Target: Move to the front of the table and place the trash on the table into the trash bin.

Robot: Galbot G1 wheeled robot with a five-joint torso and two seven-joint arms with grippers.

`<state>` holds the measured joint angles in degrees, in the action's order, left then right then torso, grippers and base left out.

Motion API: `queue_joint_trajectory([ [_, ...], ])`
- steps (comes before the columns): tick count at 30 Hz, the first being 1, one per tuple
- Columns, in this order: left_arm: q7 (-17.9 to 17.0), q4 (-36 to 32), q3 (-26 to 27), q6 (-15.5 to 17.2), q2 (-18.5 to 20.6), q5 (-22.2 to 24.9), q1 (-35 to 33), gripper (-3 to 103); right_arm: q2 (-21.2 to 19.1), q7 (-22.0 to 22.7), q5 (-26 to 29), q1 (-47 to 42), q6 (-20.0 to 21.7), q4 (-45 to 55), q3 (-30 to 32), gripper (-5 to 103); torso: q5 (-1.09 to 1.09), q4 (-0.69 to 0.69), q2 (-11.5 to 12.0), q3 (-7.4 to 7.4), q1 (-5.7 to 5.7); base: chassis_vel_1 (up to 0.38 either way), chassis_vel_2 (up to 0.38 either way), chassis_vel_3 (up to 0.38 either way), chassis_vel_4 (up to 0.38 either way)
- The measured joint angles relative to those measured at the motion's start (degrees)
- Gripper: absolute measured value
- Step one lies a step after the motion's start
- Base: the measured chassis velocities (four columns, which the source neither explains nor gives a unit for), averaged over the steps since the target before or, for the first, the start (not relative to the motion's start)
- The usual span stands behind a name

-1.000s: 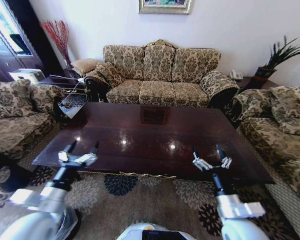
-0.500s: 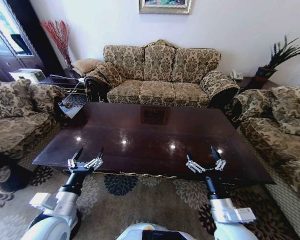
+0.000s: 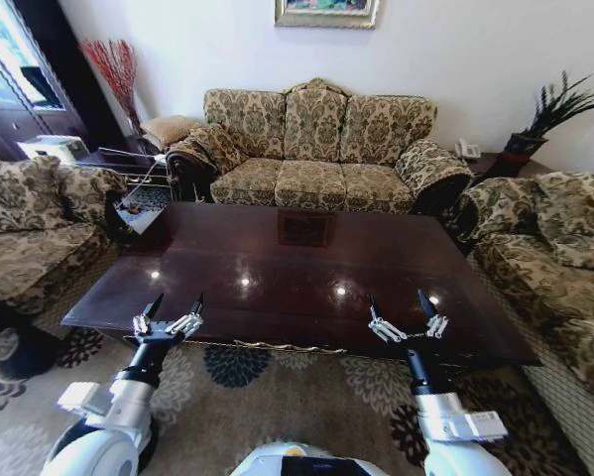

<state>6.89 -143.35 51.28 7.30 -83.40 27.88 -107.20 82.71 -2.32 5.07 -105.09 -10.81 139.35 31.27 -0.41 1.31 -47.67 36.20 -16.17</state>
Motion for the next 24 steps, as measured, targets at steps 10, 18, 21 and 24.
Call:
queue_joint_trajectory([
  [10, 0.0, 0.1, 0.1, 0.0, 0.0, 0.0, 0.0, 100, 0.0, 0.0, 0.1, 0.0, 0.0, 0.0, 0.0, 100, -0.07, 0.00, 0.0, 0.00, 0.00, -0.033, -0.031, 0.026, 0.027],
  [18, 0.0, 0.1, 0.1, 0.0, 0.0, 0.1, 0.0, 100, 0.0, 0.1, 0.1, 0.0, 0.0, -0.1, 0.0, 100, -0.02, 0.00, 0.0, 0.00, 0.00, 0.000, 0.000, 0.000, 0.000],
  [21, 0.0, 0.1, 0.1, 0.0, 0.0, 0.1, 0.0, 100, 0.0, 0.1, 0.1, 0.0, 0.0, -0.1, 0.0, 100, -0.03, -0.01, 0.0, 0.00, 0.00, 0.000, 0.000, 0.000, 0.000],
  [24, 0.0, 0.1, 0.1, 0.0, 0.0, 0.1, 0.0, 100, 0.0, 0.1, 0.1, 0.0, 0.0, -0.1, 0.0, 100, -0.05, 0.00, 0.0, 0.00, 0.00, 0.000, 0.000, 0.000, 0.000],
])
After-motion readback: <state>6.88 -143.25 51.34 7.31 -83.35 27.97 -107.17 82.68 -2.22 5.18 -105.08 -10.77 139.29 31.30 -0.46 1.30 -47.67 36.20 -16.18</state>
